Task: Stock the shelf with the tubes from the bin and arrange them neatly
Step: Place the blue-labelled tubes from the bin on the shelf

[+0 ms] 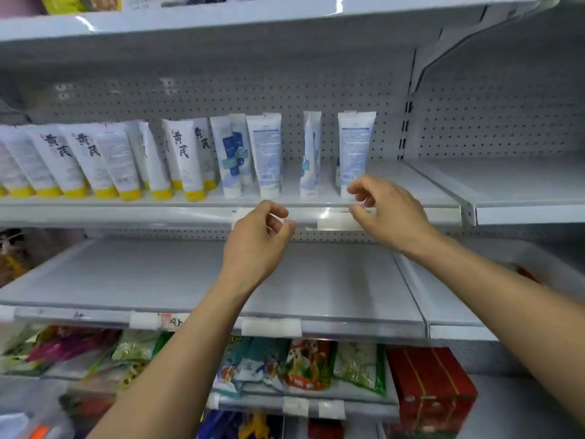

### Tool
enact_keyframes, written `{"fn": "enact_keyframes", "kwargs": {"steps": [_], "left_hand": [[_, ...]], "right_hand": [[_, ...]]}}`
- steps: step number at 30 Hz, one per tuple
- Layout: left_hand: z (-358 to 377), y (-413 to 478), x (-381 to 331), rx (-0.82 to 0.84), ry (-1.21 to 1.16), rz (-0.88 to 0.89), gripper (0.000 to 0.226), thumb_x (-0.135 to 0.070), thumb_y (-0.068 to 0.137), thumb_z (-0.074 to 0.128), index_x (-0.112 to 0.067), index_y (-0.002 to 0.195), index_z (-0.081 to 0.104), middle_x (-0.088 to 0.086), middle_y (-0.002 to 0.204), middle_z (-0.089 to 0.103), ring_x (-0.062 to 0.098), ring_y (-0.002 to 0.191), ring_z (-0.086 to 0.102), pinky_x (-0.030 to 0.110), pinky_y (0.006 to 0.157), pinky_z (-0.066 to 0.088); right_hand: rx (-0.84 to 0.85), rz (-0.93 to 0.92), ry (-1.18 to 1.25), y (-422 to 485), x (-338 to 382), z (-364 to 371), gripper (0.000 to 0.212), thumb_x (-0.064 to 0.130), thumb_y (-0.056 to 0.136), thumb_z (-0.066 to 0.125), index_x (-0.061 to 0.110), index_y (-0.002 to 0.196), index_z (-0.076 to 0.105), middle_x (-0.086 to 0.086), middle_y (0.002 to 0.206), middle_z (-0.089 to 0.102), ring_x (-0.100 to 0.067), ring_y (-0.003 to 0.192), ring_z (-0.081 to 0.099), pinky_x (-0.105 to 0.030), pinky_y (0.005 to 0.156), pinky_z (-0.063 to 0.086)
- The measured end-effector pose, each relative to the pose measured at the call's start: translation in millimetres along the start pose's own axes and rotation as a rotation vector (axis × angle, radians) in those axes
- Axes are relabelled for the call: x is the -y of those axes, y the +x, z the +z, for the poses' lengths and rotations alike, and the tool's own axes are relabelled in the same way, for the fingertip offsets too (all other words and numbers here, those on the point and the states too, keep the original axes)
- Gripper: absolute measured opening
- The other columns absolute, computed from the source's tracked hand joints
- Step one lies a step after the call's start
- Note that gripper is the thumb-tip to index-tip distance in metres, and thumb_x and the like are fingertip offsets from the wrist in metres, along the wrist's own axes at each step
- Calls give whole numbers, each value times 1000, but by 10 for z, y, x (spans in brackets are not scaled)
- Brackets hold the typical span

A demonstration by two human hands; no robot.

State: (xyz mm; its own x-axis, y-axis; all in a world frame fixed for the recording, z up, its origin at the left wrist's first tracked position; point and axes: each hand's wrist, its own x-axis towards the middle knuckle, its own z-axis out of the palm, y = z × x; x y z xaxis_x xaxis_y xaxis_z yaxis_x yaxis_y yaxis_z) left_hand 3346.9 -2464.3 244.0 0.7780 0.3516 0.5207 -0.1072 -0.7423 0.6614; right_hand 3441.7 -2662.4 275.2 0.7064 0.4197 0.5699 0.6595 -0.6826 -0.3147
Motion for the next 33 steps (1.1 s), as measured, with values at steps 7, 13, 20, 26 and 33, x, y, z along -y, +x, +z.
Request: {"fn": "enact_keyframes", "kwargs": {"steps": [7, 13, 20, 26, 33], "left_hand": [[-401, -443, 571, 67, 210, -63, 11, -34, 90, 61, -31, 99, 56, -16, 76, 57, 7, 74, 57, 31, 70, 51], [-1058, -778, 1384, 17, 285, -225, 18, -37, 89, 61, -27, 104, 58, -15, 74, 58, 12, 77, 60, 34, 73, 52], [-2336, -1301, 2837, 46, 443, -470, 15, -33, 88, 62, -27, 101, 58, -15, 73, 55, 15, 81, 60, 31, 71, 48], [-3413, -1759, 4210, 49, 407, -764, 16, -37, 92, 59, -27, 104, 58, -10, 87, 65, 14, 86, 62, 30, 72, 48], [-4114, -1967, 5645, 54, 362, -1057, 22, -36, 93, 57, -23, 111, 61, -7, 92, 60, 15, 84, 56, 27, 74, 44]], "right_hand": [[228, -195, 22, -293, 618, 573, 23, 24, 90, 58, 22, 113, 58, 5, 110, 61, -13, 98, 57, -37, 87, 48], [386, -359, 49, -255, 1487, 1379, 23, 31, 92, 56, 25, 115, 57, 8, 112, 59, -8, 95, 54, -29, 80, 45], [570, -512, 201, -205, 3079, 2833, 19, 34, 91, 56, 27, 109, 57, 8, 103, 59, -15, 94, 57, -35, 78, 49], [806, -552, 317, -272, 4458, 4222, 20, 33, 88, 57, 24, 106, 61, 5, 108, 62, -15, 98, 58, -34, 82, 49], [1107, -507, 344, -349, 5473, 5748, 7, 26, 82, 59, 27, 89, 60, 8, 88, 59, -18, 88, 61, -31, 75, 48]]}}
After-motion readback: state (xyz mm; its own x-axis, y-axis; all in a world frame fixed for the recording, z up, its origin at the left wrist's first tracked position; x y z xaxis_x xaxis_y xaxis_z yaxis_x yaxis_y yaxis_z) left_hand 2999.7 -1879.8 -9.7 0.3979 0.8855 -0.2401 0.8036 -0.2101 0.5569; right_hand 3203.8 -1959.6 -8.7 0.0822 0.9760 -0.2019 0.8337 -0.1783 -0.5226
